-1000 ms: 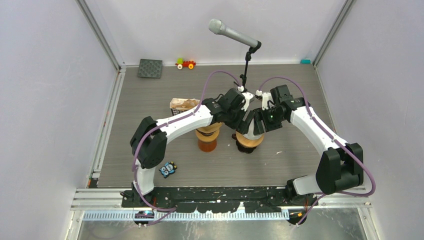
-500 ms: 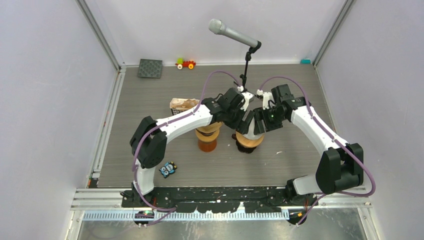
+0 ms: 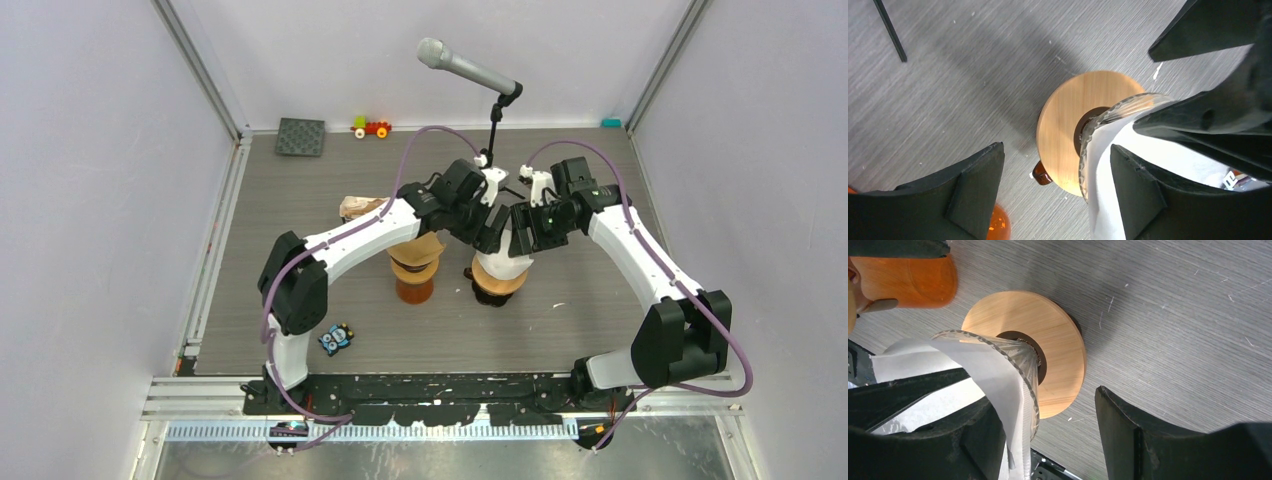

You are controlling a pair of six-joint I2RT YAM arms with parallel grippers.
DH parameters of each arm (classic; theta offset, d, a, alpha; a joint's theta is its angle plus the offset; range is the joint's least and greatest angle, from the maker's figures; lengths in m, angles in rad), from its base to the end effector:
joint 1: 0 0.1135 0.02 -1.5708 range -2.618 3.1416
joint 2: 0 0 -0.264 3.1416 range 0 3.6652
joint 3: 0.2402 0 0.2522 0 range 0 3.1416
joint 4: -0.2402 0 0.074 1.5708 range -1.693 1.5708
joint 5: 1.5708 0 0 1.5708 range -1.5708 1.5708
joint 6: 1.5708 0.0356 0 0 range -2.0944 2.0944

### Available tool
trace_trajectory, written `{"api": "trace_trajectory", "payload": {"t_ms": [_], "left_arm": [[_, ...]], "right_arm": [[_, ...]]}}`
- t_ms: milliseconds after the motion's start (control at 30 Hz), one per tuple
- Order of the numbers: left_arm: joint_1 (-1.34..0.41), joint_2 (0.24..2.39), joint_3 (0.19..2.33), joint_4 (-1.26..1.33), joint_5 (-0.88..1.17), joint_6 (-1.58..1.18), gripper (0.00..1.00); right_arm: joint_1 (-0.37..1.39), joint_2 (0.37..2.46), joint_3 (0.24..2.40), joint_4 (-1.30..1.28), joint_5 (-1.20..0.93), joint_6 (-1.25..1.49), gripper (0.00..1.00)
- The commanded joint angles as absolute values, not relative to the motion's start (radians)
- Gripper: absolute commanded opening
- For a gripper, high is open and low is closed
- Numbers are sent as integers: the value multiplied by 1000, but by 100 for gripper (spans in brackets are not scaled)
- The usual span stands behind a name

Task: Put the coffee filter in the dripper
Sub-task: Place the coffee filter in the coffee dripper, then reset both arms

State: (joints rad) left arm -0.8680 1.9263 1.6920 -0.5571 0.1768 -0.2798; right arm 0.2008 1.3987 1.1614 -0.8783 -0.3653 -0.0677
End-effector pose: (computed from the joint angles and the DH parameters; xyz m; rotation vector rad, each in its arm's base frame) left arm 0.2801 -0.3403 0.2849 0.8049 2.3461 -0.7372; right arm 0.2661 0.0671 0.2780 -0.4695 2.6250 0.5320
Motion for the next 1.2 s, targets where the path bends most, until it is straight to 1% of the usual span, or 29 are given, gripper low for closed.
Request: {"api": "trace_trajectory", "payload": {"t_ms": [0,467,933,1033,1167], "left_arm": [[-864,1899,1748,-574,208,-265,79],[-849,1846,1795,-596,221,-264,80],[-788,1767,1877,-629,274,-266,82],[-761,1745,1885,-626,287,-265,82],[-715,1702,1880,-621,291,-260,83]], "right_arm": [[197,1378,1214,-901,-392,-55,66],[179,1336,1281,-941,-416,-54,66],[133,1315,1438,-982,-424,-52,67],[122,1319,1472,-960,-421,-35,67],[118,1309,1485,-858,-366,-12,67]]}}
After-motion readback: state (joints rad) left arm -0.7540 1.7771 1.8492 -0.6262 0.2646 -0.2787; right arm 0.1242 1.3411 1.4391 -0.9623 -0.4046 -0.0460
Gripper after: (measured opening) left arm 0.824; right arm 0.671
